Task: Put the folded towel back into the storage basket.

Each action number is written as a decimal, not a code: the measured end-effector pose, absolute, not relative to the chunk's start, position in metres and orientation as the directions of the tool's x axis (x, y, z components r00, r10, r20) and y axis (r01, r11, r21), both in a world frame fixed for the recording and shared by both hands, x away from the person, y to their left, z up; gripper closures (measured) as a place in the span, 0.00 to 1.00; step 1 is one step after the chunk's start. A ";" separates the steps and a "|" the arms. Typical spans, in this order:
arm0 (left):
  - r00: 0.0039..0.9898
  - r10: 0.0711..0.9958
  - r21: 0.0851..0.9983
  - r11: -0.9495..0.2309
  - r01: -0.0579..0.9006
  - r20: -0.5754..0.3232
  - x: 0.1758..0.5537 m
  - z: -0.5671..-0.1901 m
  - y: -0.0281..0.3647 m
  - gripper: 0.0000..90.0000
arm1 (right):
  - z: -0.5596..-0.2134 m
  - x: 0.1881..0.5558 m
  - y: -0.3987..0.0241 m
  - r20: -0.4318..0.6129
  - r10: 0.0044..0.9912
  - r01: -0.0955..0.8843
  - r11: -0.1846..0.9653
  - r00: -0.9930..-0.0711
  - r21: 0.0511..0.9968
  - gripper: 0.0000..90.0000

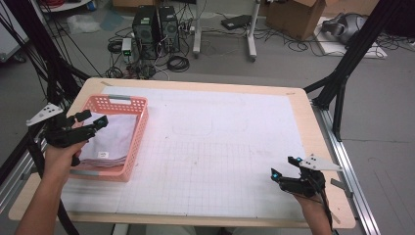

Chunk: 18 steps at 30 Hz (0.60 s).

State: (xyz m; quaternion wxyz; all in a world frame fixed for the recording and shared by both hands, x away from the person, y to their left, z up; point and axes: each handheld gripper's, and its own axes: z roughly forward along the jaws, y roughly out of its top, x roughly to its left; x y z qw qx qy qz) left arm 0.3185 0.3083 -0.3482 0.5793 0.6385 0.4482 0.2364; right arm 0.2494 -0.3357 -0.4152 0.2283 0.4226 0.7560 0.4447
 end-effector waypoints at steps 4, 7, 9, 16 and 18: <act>0.546 0.815 0.967 0.066 0.247 -0.195 0.312 -0.348 0.293 0.23 | -0.413 0.249 -0.336 0.035 0.842 0.427 0.237 -0.539 0.873 0.21; 0.582 0.795 0.975 0.054 0.214 -0.172 0.307 -0.348 0.283 0.23 | -0.413 0.248 -0.337 0.036 0.840 0.422 0.234 -0.541 0.876 0.21; 0.603 0.780 0.978 0.053 0.204 -0.168 0.302 -0.349 0.275 0.24 | -0.413 0.248 -0.337 0.039 0.839 0.424 0.233 -0.542 0.875 0.21; 0.670 0.726 0.982 0.035 0.186 -0.153 0.290 -0.354 0.241 0.24 | -0.411 0.246 -0.339 0.039 0.840 0.414 0.226 -0.541 0.882 0.21; 0.683 0.716 0.982 0.022 0.185 -0.145 0.288 -0.355 0.232 0.24 | -0.411 0.245 -0.341 0.039 0.841 0.412 0.224 -0.540 0.883 0.21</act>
